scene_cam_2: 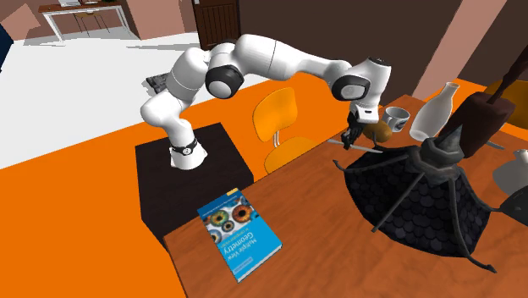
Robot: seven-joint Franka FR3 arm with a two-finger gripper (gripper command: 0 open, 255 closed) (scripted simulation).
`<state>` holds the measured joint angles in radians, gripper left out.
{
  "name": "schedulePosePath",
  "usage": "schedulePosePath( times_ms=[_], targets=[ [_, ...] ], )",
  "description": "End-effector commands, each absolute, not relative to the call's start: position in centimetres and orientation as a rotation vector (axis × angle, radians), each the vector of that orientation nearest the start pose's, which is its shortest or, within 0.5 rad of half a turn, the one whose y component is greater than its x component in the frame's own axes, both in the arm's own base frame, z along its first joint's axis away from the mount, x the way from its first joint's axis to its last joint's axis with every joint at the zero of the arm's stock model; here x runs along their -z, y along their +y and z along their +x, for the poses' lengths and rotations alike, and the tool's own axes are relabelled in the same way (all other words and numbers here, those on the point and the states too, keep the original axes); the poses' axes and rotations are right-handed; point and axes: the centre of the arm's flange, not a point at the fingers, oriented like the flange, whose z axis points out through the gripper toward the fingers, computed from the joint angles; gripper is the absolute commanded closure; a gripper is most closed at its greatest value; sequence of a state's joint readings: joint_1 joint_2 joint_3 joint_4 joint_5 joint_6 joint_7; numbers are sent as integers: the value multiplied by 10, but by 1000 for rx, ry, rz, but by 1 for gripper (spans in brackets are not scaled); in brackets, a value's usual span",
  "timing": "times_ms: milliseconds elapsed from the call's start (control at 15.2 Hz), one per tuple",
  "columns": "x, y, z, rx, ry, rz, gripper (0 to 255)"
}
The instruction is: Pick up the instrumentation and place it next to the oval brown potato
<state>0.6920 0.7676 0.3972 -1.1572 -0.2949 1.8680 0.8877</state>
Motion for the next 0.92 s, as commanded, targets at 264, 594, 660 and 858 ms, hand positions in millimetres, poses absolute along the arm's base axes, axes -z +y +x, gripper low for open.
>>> schedulePosePath(
  times_ms=[264, 594, 660, 858],
  targets=[
    [-350, 608, 440, -2, -297, -3142, 255],
    [-350, 608, 439, -2, -297, -3142, 0],
    [-350, 608, 439, -2, -297, -3142, 0],
    [-364, 608, 440, -2, -297, -3142, 0]
  ],
)
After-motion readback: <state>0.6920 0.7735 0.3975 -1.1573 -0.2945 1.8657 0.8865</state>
